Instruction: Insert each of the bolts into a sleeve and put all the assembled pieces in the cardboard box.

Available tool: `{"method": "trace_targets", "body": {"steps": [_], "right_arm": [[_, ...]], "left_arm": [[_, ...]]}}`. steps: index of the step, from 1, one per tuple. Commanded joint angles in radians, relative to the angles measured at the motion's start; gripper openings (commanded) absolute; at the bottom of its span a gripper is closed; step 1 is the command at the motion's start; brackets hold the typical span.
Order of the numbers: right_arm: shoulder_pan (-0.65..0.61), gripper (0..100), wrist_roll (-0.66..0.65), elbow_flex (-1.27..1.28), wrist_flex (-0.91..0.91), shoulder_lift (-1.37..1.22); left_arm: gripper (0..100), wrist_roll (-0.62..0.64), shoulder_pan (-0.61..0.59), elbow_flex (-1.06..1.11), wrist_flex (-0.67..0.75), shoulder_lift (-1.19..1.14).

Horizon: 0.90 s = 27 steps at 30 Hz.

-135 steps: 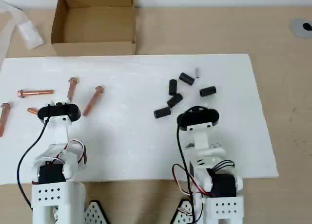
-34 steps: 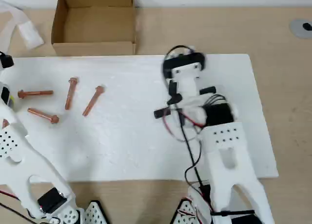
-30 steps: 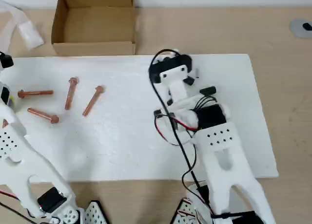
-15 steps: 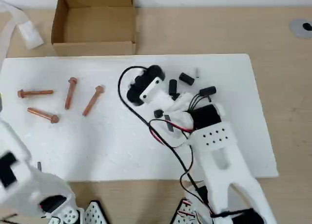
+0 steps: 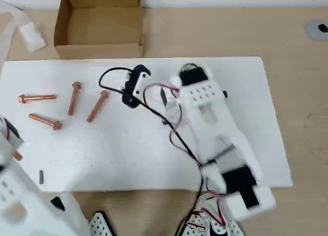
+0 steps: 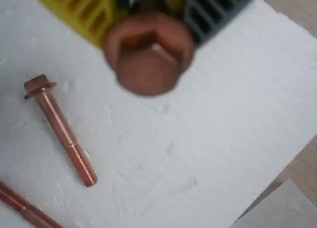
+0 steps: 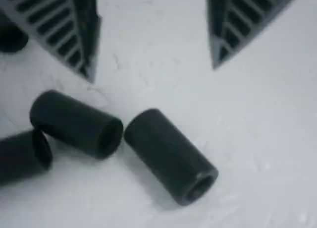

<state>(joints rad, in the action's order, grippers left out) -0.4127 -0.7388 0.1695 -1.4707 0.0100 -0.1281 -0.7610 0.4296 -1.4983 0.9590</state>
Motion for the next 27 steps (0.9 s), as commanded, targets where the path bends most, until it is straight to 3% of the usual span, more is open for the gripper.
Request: {"method": "trace_targets", "body": {"steps": [1,6,16,27], "right_arm": [[0.002,18.8,-0.06,-0.159,-0.087,-0.099],[0.001,18.9,-0.112,-0.191,-0.133,-0.14],[-0.005,18.9,-0.198,-0.163,-0.141,-0.225],[-0.016,18.9,-0.204,-0.165,-0.069,-0.309]], "left_arm": [[1,0.049,0.011,0.1,0.057,0.213],[1,0.11,0.011,0.178,0.075,0.437],[1,0.114,0.012,0.324,0.196,0.763],[1,0.114,0.011,0.33,0.189,0.868]]}}
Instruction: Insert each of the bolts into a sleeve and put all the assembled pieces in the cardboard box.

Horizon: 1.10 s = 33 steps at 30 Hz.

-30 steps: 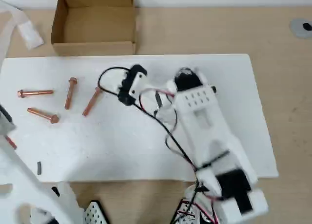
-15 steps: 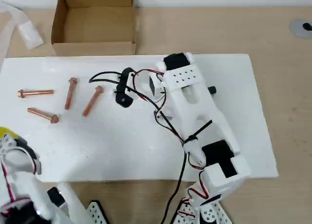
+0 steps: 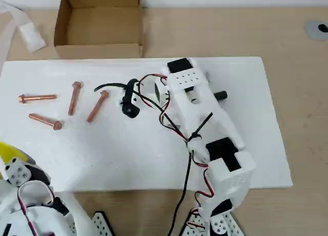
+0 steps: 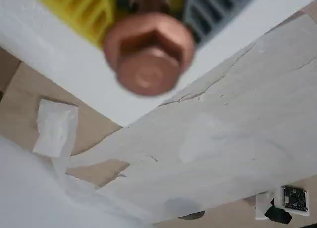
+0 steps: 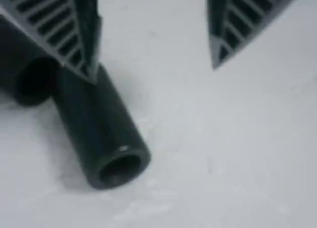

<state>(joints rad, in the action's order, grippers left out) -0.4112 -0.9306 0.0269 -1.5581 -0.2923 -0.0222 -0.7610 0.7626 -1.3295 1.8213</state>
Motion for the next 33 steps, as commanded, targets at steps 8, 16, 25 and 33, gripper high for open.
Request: {"method": "trace_targets", "body": {"steps": [8,16,25,33], "right_arm": [[-0.018,19.0,-0.026,-0.061,0.009,0.001],[-0.044,19.1,-0.048,-0.166,-0.04,-0.007],[-0.064,23.5,-0.048,-0.17,0.0,-0.127],[-0.067,23.5,-0.048,-0.203,0.028,-0.216]], "left_arm": [[1,0.008,0.011,-0.005,0.02,0.005],[1,0.009,0.017,-0.003,0.02,0.005],[1,0.008,0.017,-0.003,0.02,0.005],[1,0.006,0.014,-0.002,0.02,0.005]]}}
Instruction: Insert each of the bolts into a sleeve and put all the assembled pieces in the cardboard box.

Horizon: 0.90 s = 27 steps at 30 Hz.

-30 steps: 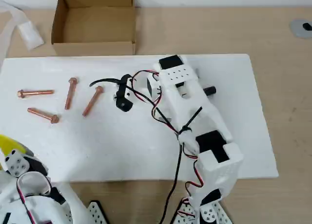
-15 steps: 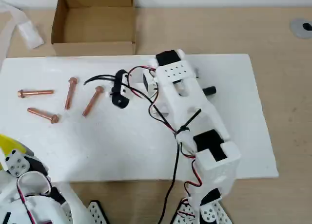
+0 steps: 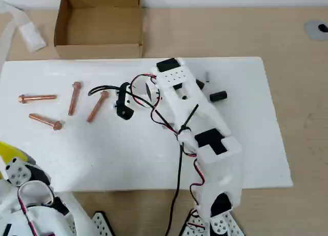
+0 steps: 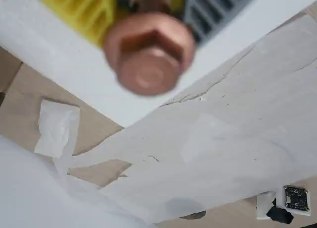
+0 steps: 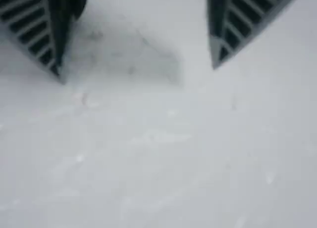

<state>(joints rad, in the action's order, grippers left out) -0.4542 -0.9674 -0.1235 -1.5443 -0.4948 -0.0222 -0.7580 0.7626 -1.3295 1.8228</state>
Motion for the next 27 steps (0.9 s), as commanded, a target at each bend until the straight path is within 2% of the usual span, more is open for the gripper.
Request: {"method": "trace_targets", "body": {"steps": [1,5,11,17,27], "right_arm": [[-0.025,23.5,-0.011,-0.081,-0.003,-0.012],[-0.039,23.8,-0.011,-0.288,-0.144,0.048],[-0.039,23.9,-0.012,-0.63,-0.236,0.012],[-0.033,29.5,-0.005,-0.826,-0.238,-0.186],[-0.027,29.8,0.012,-1.162,-0.236,-0.433]], "left_arm": [[1,0.005,0.012,-0.002,0.02,0.004],[1,0.006,0.015,-0.002,0.02,0.004],[1,0.006,0.015,-0.002,0.021,0.004],[1,0.006,0.015,-0.002,0.021,0.004],[1,0.006,0.015,-0.002,0.02,0.004]]}}
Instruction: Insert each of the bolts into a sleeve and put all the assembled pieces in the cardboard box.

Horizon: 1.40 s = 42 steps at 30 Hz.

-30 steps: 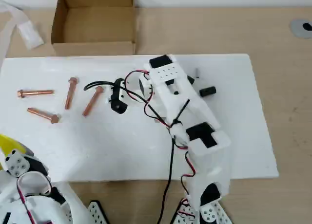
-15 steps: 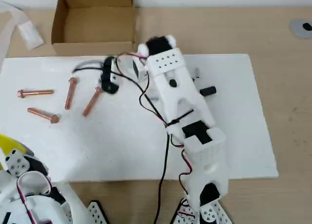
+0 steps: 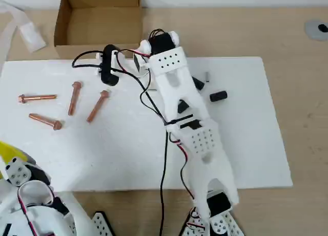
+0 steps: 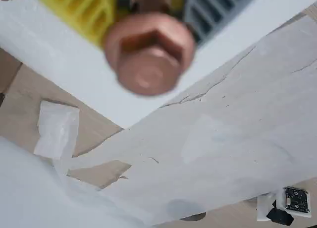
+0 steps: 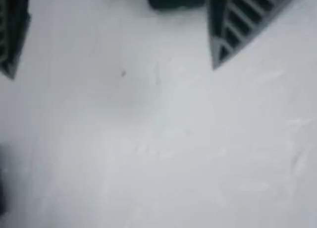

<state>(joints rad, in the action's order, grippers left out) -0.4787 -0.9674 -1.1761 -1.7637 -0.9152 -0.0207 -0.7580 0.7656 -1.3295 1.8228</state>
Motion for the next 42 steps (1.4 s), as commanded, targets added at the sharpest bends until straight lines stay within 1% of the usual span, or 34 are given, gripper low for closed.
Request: {"method": "trace_targets", "body": {"steps": [1,6,11,13,17,20,22,23,26,28,31,38,42], "right_arm": [[0.002,29.8,0.023,-0.133,-0.014,-0.024],[0.065,29.7,0.094,-0.196,0.029,-0.044],[0.128,29.7,0.095,-0.196,0.031,-0.045],[0.143,29.7,0.097,-0.196,0.026,-0.045],[0.162,29.7,0.161,-0.196,-0.025,-0.041],[0.173,29.6,0.296,-0.147,-0.028,-0.038],[0.171,29.6,0.334,-0.064,-0.028,-0.019],[0.171,29.6,0.374,-0.018,-0.028,0.008],[0.174,29.6,0.514,0.15,-0.025,0.094],[0.171,29.6,0.594,0.234,-0.025,0.122],[0.168,29.6,0.718,0.257,-0.025,0.122],[0.165,29.5,0.951,0.245,0.005,0.102],[0.166,29.5,1.042,0.242,0.006,0.051]], "left_arm": [[1,0.005,0.015,-0.005,0.02,0.004],[1,0.005,0.015,0.012,0.021,0.004],[1,0.005,0.015,0.012,0.02,0.004],[1,0.005,0.015,0.012,0.02,0.004],[1,0.005,0.015,0.015,0.02,0.004],[1,0.003,0.015,0.017,0.018,0.004],[1,0.0,0.015,0.018,0.018,0.004],[1,-0.003,0.015,0.028,0.018,0.004],[1,-0.061,0.015,0.068,0.018,-0.012],[1,-0.078,0.015,0.101,0.018,-0.021],[1,-0.083,0.015,0.124,0.023,-0.022],[1,-0.078,0.017,0.126,0.026,-0.019],[1,-0.078,0.017,0.126,0.028,-0.019]]}}
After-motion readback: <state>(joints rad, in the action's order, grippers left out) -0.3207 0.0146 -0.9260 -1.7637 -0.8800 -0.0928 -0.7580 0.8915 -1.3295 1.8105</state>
